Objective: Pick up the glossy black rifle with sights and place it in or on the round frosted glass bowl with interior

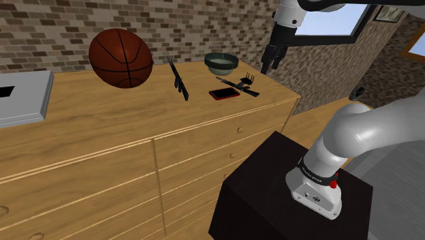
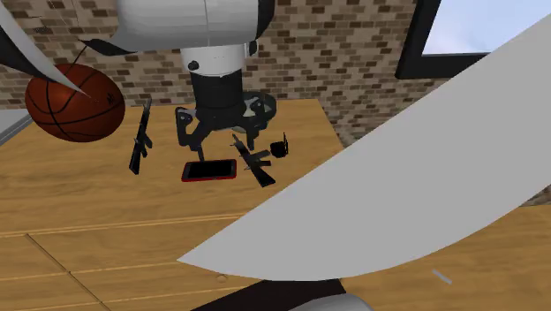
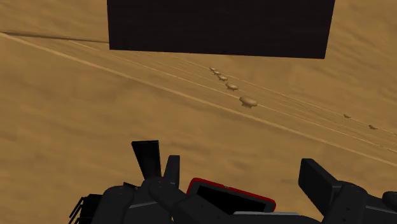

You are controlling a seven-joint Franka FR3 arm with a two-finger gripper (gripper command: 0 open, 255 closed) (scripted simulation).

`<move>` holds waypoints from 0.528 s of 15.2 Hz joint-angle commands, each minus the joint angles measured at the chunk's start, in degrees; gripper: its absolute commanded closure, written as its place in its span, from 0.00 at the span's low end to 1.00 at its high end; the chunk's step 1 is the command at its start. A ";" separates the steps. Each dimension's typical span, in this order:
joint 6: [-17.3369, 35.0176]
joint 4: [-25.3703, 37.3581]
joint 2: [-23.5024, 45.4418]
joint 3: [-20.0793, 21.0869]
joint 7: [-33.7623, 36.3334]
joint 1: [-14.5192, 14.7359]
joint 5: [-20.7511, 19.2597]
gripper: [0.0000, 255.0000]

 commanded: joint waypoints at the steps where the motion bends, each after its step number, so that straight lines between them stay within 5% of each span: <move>1: 0.00 0.00 0.00 0.00 0.00 0.00 0.00 0.00; 8: 10.57 3.71 14.62 -4.34 -6.96 0.44 -1.27 0.00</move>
